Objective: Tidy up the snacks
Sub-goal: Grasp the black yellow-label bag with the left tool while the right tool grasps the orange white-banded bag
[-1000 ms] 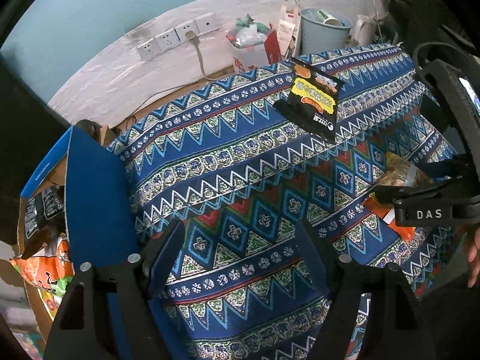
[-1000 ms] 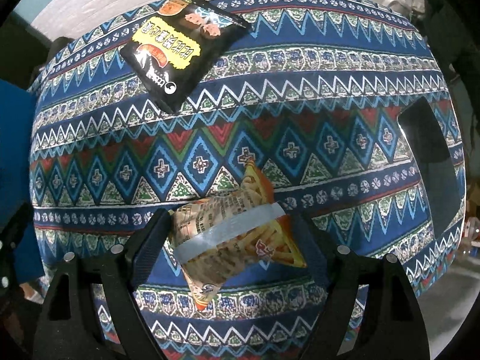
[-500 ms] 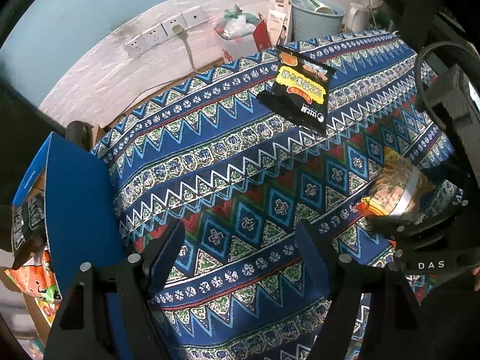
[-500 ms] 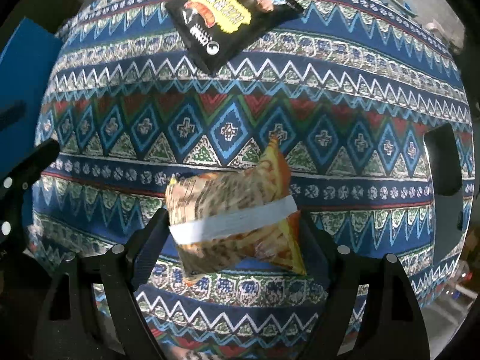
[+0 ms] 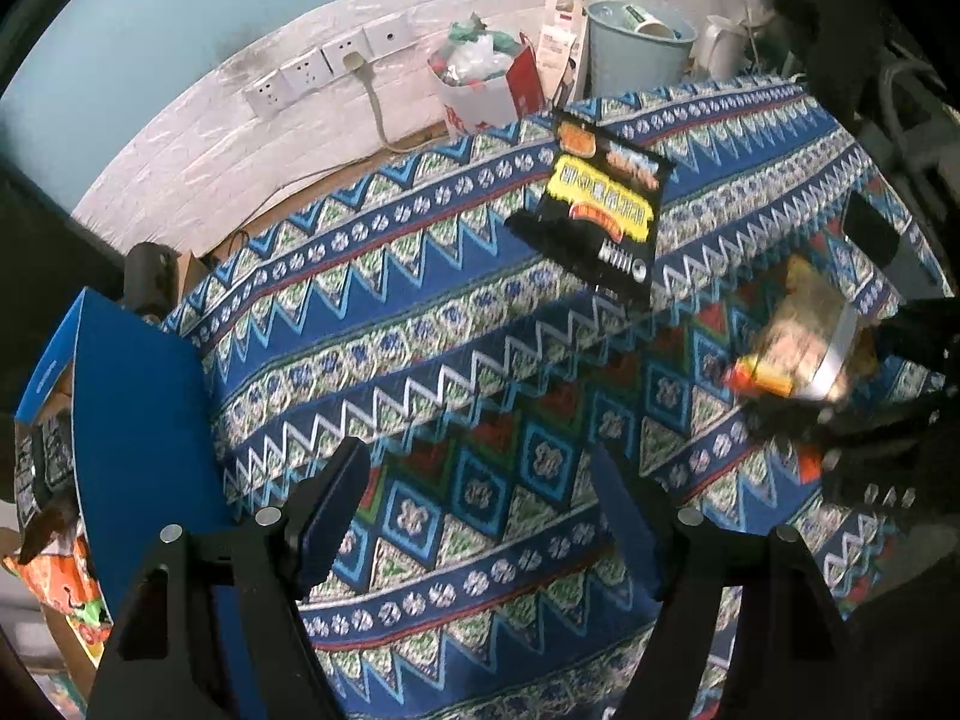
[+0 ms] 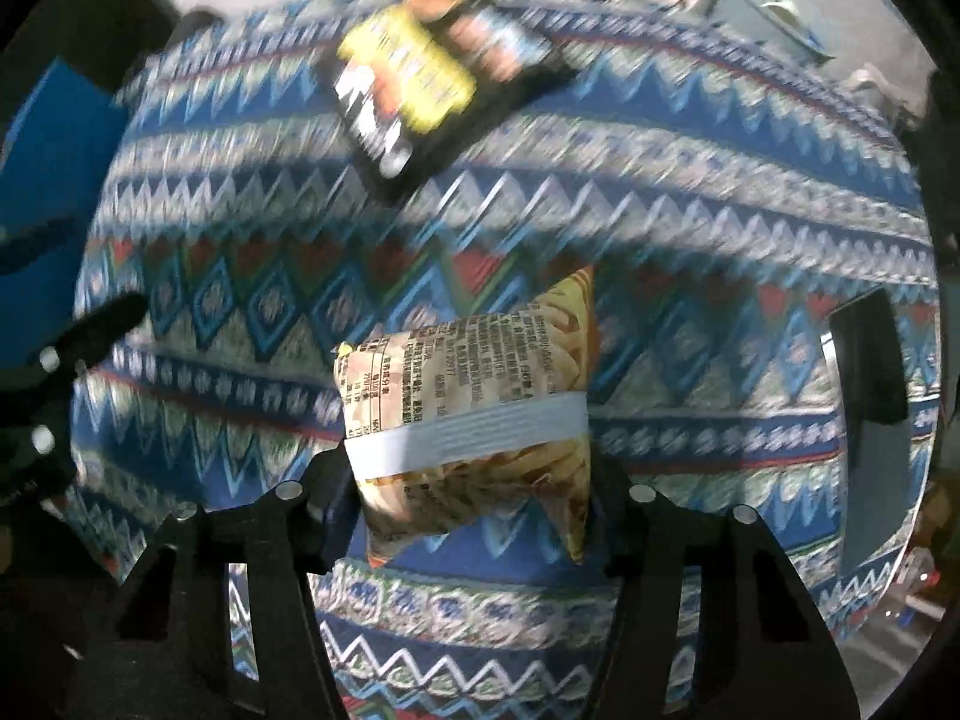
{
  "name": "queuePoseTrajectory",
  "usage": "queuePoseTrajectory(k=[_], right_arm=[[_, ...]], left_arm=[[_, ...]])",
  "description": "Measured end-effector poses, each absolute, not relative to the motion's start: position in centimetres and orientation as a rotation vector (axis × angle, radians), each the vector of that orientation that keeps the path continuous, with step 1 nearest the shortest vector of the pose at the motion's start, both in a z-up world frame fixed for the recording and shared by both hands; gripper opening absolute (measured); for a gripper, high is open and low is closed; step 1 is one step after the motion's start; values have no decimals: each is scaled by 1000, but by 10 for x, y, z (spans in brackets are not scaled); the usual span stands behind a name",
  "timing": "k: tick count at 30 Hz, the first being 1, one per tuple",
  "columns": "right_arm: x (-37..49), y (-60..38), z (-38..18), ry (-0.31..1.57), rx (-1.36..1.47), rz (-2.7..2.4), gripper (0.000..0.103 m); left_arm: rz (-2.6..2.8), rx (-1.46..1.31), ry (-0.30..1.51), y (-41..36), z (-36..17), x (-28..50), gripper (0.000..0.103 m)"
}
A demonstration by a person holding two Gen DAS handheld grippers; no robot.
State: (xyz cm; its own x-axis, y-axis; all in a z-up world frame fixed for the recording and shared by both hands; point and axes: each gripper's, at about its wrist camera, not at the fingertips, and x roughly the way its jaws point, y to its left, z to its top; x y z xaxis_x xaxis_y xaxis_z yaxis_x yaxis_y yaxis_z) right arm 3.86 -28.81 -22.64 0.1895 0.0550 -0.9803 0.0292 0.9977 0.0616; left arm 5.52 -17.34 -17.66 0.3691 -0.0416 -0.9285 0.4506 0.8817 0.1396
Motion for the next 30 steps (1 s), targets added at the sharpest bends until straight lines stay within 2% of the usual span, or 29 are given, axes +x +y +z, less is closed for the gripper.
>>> queuePoseTrajectory(k=[5,15,30], right_arm=[[54,-313,-208,1304,111,-44,59],[85,-359,-198,1259,164,-108,59],[97,-369,-201,1256,201,-122,60]], left_arm=[[-351,371,1155,-186,-172,71,78],[-430,412,1088,-230,-166,109,87],[-512,500,1181,-285,-217,144,87]])
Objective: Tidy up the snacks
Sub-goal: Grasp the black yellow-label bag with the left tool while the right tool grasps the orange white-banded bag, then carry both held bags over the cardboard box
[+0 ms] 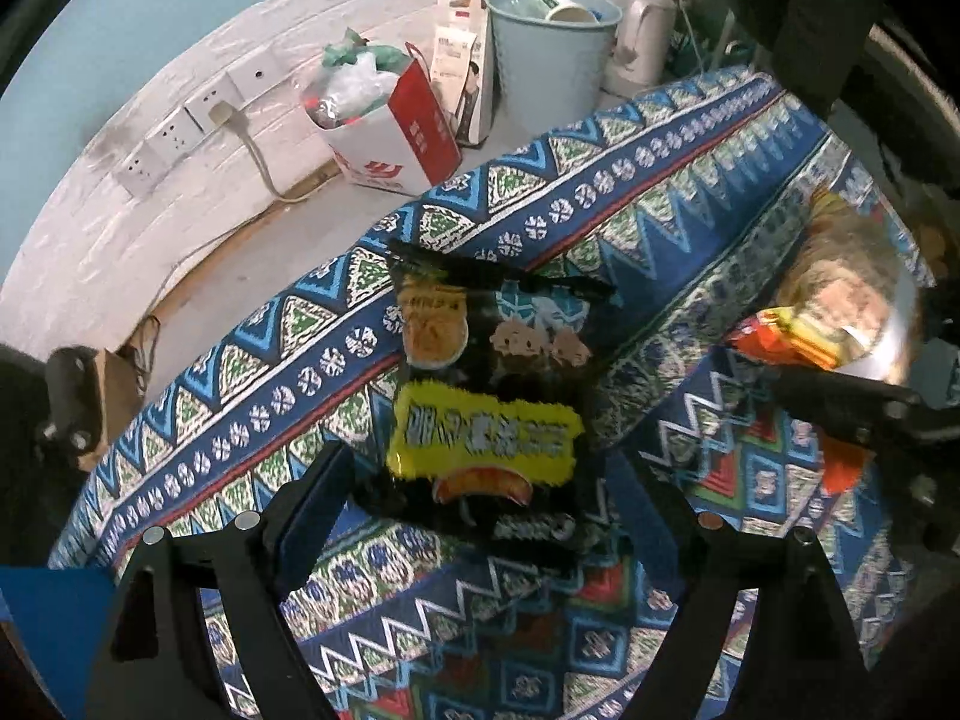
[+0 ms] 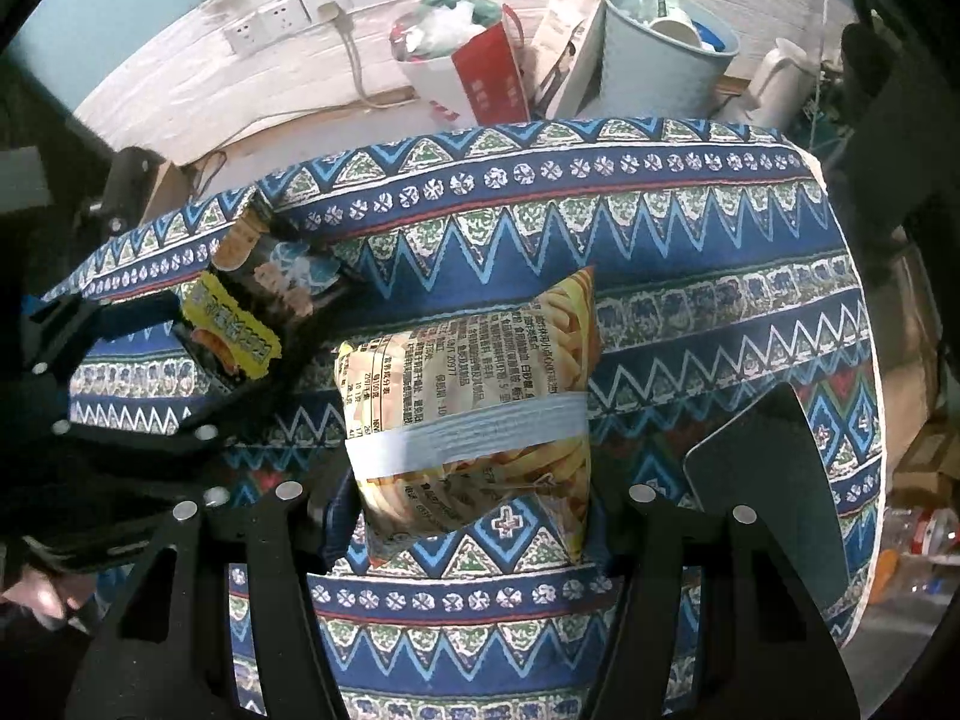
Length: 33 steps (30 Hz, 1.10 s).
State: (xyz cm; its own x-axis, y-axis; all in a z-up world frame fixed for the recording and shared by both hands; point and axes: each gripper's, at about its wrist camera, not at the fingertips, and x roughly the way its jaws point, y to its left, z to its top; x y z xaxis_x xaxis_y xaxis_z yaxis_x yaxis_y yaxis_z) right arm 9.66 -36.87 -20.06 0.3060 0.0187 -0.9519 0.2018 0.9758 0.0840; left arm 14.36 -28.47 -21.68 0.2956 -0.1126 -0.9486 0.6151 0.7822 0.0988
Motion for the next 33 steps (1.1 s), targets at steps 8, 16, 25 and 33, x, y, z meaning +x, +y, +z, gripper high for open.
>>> queuePoseTrajectory(k=[8,16,25,33], right_arm=[[102,-370,-200,1255,209,-123,60],[104,-369,-197,1246,207,-118,60],[104,-360,-183,1218,193,-102,60],[104,-338,-167,1193,161,-79,60]], left_arm=[[-483,529,1197,-295,-233,153,87],[-502,468,1146,-287,-226,150,58],[-454,451,1120,-260,-205,141,58],[-416,394,1107,-223,-174,131,58]])
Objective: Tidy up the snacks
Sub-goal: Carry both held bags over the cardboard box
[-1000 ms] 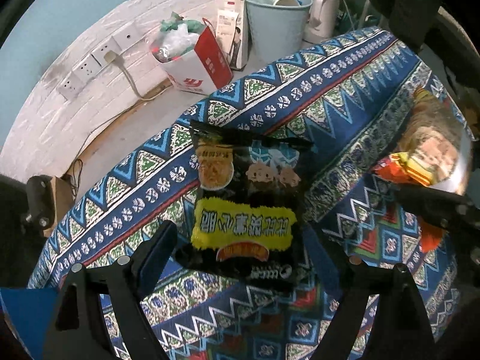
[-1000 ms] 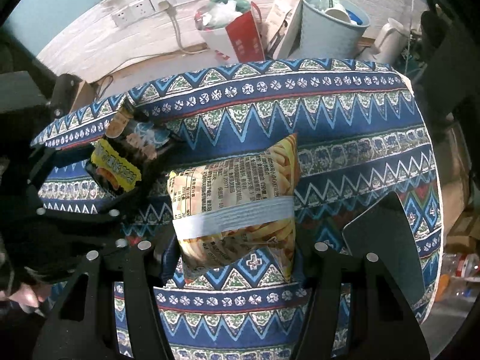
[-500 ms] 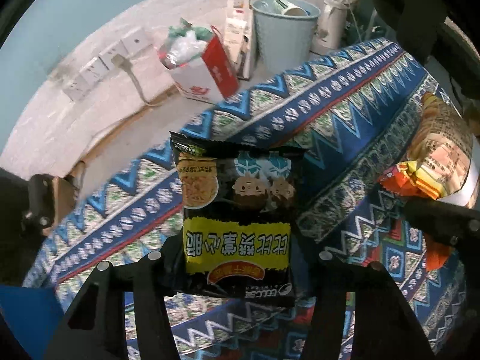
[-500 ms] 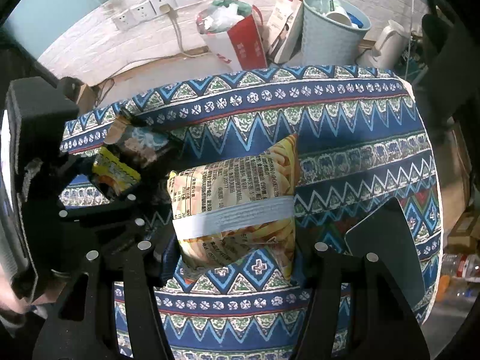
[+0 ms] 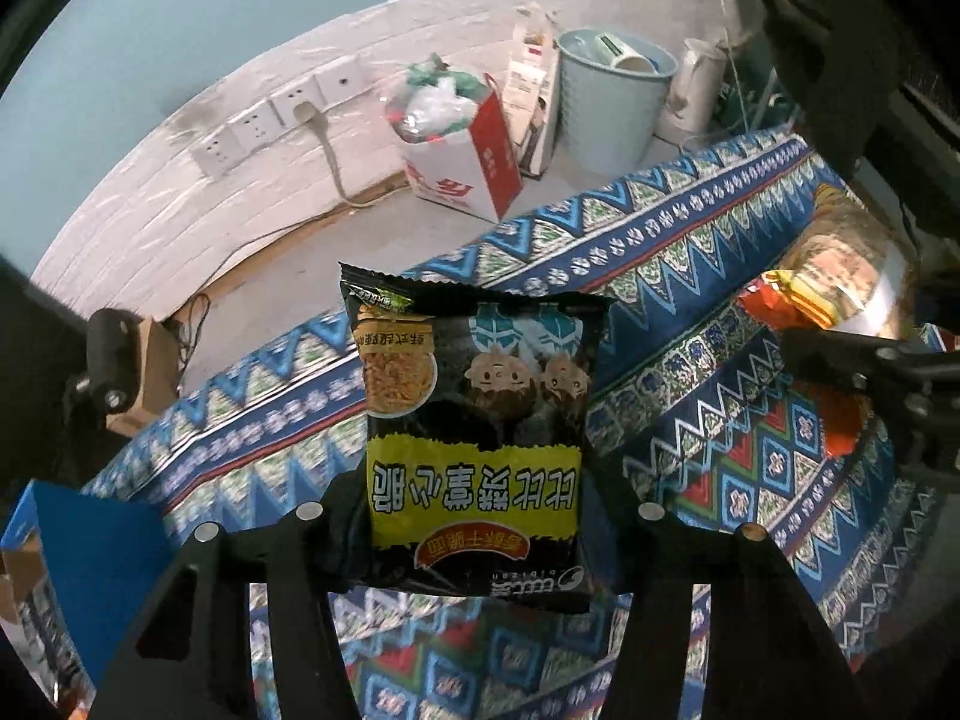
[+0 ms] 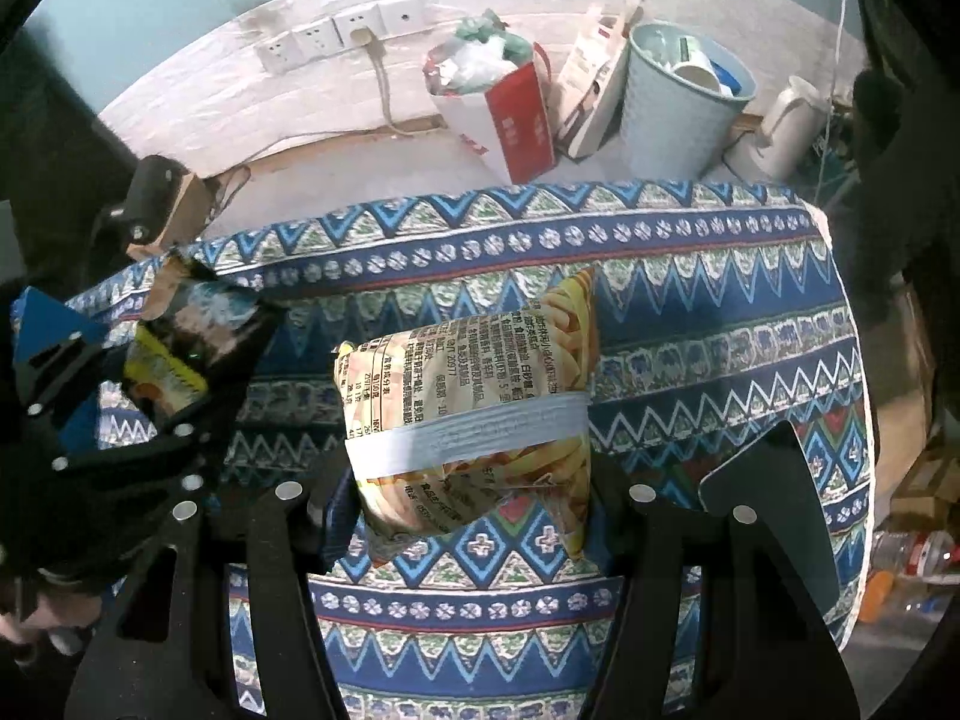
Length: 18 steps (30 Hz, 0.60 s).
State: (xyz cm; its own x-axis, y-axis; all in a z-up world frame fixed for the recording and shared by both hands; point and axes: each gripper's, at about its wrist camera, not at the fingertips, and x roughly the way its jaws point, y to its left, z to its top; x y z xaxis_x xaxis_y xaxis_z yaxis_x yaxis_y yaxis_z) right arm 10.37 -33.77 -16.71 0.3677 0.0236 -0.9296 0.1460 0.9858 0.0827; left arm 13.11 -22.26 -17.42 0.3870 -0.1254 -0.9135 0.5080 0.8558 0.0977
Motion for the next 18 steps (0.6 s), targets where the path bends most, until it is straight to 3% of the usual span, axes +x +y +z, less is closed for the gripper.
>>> queuePoseTrajectory(k=[18], right_arm=[[108,-249,-124,1107,44,34,59]], left_arm=[[-308,286,1055,-126,-105,95,58]])
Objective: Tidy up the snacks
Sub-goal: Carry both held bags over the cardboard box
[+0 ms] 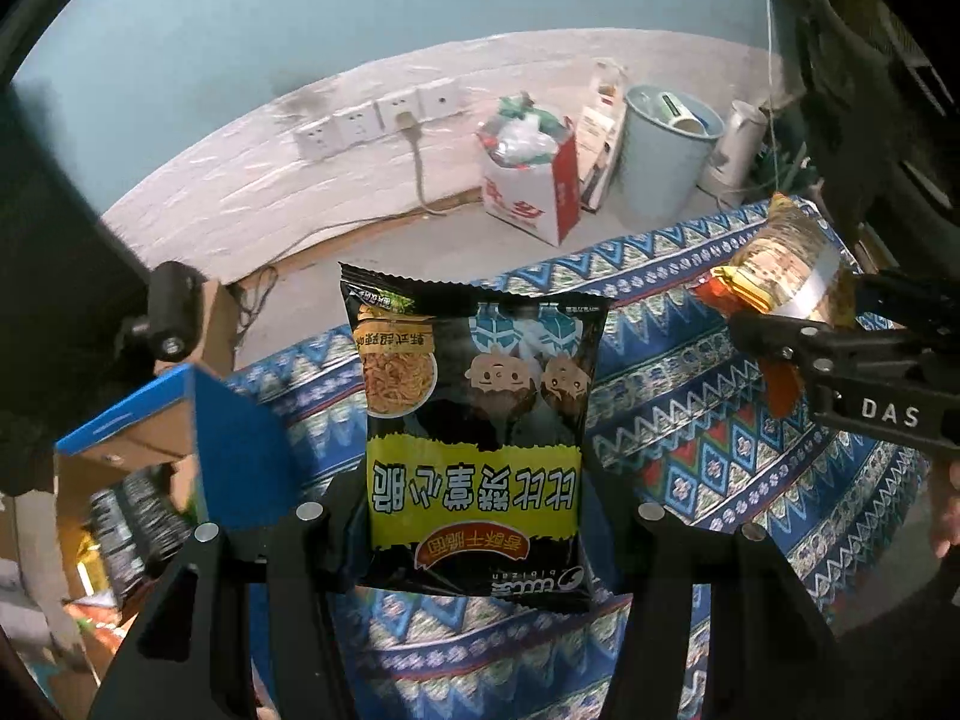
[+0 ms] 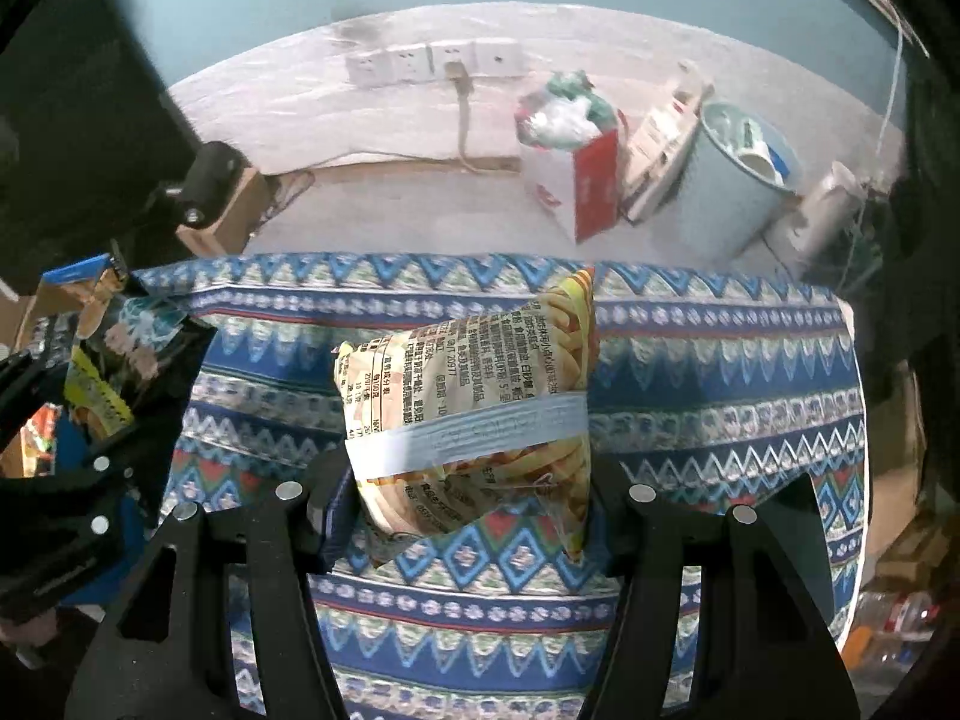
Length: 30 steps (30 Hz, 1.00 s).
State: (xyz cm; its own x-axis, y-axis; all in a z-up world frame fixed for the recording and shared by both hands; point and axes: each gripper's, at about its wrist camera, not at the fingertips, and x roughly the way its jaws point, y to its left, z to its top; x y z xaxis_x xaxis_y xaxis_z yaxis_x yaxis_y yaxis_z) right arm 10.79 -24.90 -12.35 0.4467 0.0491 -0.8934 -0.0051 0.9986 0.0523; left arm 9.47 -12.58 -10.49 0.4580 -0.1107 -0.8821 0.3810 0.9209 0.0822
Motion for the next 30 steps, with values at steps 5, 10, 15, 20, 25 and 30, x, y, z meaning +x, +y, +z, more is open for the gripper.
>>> queuePoseTrajectory(k=[5,10,15,20,25,30], right_arm=[[110,-220,-112,1085,9,84,59],[111,-190,-102,1066,-21,131,59],[113,-158,-95,1049,-56,175,60],[117,-125,-90,1042,-83,214,59],[122,-92,-86,1036,-105,254,59],[129,-56,-81,1033,-116,303,60]], left_arm=[[-268,263,1020,-95,-85,84,58],[-236,248,998,-70,-74,74,58],[-214,196,993,-42,-63,66,58],[-164,164,966,-9,-53,55,58],[-126,115,964,26,-51,48,58],[-83,69,961,62,-51,39,58]])
